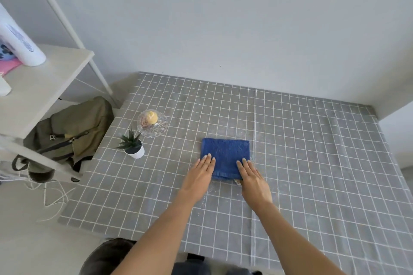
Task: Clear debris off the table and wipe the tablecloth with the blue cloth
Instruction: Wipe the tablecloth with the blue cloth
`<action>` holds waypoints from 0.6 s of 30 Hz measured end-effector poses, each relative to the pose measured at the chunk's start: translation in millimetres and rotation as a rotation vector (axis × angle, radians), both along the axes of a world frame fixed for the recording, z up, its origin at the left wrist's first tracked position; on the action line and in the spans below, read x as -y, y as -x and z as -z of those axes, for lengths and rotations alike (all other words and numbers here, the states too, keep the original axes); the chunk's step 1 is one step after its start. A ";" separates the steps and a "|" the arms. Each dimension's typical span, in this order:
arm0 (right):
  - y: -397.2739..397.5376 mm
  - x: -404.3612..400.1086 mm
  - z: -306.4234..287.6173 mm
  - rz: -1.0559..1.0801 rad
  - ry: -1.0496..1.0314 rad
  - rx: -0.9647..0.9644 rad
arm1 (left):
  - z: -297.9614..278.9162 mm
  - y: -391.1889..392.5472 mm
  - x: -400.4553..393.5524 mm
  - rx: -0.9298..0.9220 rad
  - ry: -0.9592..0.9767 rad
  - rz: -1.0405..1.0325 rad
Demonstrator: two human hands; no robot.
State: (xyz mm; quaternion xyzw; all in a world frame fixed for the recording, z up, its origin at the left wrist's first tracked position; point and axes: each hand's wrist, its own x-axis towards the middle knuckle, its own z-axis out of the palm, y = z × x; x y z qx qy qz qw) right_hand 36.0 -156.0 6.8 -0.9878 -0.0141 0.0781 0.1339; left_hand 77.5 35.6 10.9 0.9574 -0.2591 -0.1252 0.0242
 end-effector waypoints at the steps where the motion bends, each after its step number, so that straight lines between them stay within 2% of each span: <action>1: 2.2 -0.9 2.3 0.002 0.010 -0.013 | 0.7 1.9 -0.8 -0.003 0.014 0.000; 7: 9.8 -3.0 8.6 0.003 0.011 -0.085 | 3.3 4.5 -7.4 -0.081 0.127 -0.028; 10: 10.8 -4.9 4.7 -0.001 -0.036 -0.046 | 4.5 -1.1 -17.5 -0.112 0.185 -0.014; 14: -9.9 -18.5 -3.6 0.000 -0.065 0.018 | 11.6 -15.2 -46.1 -0.106 0.251 -0.083; 18: -40.0 -37.4 0.0 -0.011 -0.078 -0.001 | 17.4 -34.8 -72.0 -0.069 0.247 -0.156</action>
